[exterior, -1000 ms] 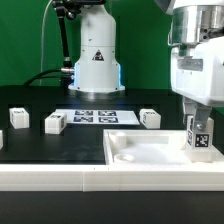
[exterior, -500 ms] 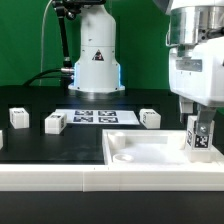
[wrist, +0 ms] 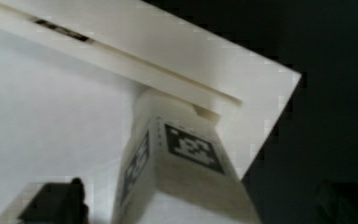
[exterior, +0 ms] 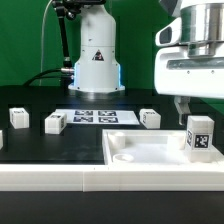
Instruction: Assemble one leg
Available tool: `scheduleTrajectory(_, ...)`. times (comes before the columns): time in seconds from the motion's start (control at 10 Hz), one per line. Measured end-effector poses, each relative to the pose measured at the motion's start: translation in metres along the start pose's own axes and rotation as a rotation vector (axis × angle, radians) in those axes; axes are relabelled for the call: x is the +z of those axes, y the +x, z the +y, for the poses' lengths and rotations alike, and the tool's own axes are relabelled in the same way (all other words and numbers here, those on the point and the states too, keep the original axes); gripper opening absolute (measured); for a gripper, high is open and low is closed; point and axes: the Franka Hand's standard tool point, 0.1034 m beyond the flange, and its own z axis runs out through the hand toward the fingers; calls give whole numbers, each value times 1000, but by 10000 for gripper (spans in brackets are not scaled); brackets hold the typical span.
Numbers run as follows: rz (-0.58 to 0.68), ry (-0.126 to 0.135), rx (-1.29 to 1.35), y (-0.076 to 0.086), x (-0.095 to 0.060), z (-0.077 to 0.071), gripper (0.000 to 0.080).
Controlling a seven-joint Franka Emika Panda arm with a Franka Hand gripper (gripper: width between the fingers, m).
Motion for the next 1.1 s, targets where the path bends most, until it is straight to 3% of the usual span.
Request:
scheduleTrajectory(0.3, 16, 19, -301, -4, 2, 0, 649)
scheduleTrajectory(0.7, 22, -3, -580, 2, 7, 11, 649)
scheduleTrajectory(1.1, 30, -18, -844, 5, 6, 12, 649)
